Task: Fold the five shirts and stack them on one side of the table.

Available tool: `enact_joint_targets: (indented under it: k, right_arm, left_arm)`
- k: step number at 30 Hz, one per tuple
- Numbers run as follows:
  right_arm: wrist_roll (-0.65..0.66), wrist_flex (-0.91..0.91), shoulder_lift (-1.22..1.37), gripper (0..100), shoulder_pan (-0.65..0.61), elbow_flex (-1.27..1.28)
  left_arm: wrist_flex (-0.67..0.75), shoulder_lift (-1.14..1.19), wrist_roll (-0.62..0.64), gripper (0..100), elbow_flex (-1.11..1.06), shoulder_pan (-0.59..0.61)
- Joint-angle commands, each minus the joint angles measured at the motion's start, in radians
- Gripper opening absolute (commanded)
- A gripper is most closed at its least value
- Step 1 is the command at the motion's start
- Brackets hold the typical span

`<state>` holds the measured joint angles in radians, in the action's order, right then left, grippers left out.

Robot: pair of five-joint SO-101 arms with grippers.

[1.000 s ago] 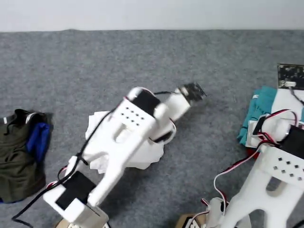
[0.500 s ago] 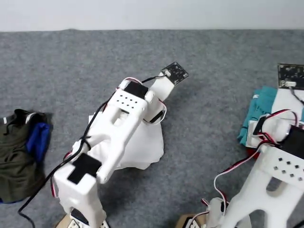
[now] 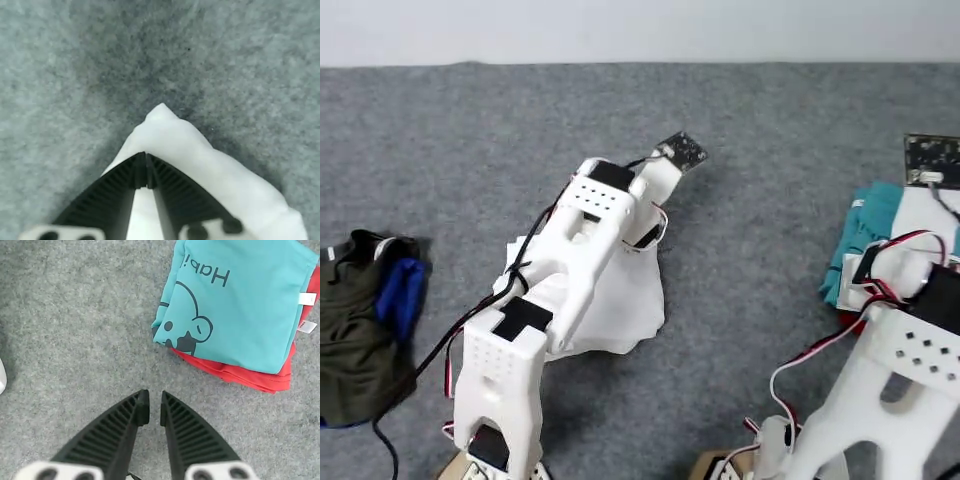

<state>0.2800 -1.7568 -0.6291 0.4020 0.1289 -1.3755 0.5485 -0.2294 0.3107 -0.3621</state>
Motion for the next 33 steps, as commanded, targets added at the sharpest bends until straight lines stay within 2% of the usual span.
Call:
enact_joint_targets:
  k: [1,3,6,11,14,17,22,24,29,33]
  right_arm:
    - [0.003,-0.036,-0.018,5.4,-0.015,-0.003]
    - [0.003,-0.036,-0.016,5.4,-0.059,0.02]
    - [-0.026,-0.028,-0.016,5.6,-0.189,0.104]
    - [-0.218,0.082,0.045,5.7,-0.486,0.244]
    - [-0.255,0.156,0.128,5.8,-0.608,0.252]
    - [-0.282,0.22,0.237,6.6,-0.68,0.239]
    - [-0.497,0.255,0.446,17.0,-0.796,0.15]
    - [-0.534,0.255,0.536,20.6,-0.842,0.087]
    - [-0.592,0.268,0.774,27.1,-0.895,-0.089]
    - [-0.632,0.263,0.931,28.4,-0.901,-0.265]
  left_arm:
    - [-0.078,-0.143,0.008,1,0.097,0.006]
    - [-0.12,-0.203,0.008,1,0.119,0.021]
    - [-0.189,-0.299,0.009,1,0.127,0.078]
    - [-0.33,-0.473,0.061,1,0.125,0.272]
    - [-0.377,-0.568,0.057,1,0.125,0.4]
    - [-0.379,-0.655,0.018,1,0.094,0.531]
    - [-0.379,-0.773,-0.069,1,-0.038,0.712]
    - [-0.379,-0.81,-0.083,1,-0.093,0.772]
    - [-0.377,-0.873,-0.127,1,-0.185,0.852]
    - [-0.377,-0.882,-0.147,1,-0.193,0.901]
